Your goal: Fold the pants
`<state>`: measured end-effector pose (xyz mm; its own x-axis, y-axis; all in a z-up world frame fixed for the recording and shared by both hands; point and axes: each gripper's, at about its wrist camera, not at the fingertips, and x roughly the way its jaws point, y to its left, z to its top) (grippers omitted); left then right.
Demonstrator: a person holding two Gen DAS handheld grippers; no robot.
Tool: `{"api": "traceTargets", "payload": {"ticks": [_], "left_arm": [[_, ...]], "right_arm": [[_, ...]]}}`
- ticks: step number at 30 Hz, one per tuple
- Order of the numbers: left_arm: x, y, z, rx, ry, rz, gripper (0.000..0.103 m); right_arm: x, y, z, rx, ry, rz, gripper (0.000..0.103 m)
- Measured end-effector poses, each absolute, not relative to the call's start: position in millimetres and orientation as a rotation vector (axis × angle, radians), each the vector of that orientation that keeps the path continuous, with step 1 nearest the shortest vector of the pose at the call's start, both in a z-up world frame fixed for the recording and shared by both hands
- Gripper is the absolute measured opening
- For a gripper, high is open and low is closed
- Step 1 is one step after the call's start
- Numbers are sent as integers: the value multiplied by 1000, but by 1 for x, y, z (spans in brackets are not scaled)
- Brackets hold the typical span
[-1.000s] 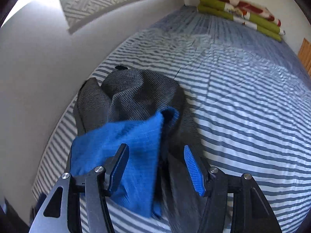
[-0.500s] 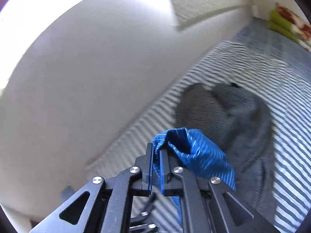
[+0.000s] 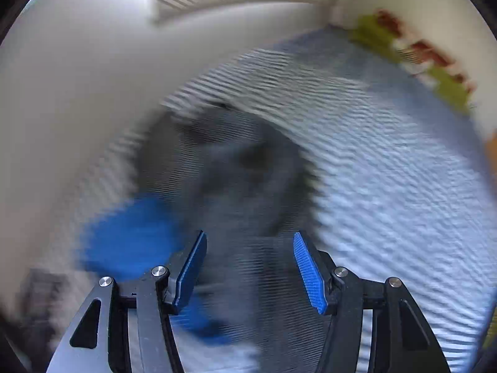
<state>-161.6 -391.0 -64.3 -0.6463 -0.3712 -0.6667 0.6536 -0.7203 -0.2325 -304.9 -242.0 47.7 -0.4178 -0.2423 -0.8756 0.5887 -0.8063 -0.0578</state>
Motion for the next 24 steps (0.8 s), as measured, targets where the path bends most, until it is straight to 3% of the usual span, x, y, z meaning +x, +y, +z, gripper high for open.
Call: {"api": "traceTargets", "payload": {"ticks": [3,5,8,10,12,16,24], "left_arm": [[-171,-387,-71,858,670,-2380,101],[-186,-381,-79,925,667,-2416,101],[-196,-366,-83,971,619,-2442,101],[-203,-358,-84,1000,583,-2450,101],[-208,-352,-84,1005,562,-2462,101],[-214,-340,-86,1028,514,-2466,101],[-217,-326,-75,976,433,-2471,101]], "right_arm": [[-334,-236,11,1463,432,-2189,57],[-345,-237,-8,1559,380,-2123,66],[-347,-241,-38,1682,351,-2024,65],[-339,-242,-41,1657,340,-1994,31],[-324,-243,-31,1560,417,-2019,13],[-288,-222,14,1318,498,-2159,9],[-256,-108,117,1107,265,-2456,8]]}}
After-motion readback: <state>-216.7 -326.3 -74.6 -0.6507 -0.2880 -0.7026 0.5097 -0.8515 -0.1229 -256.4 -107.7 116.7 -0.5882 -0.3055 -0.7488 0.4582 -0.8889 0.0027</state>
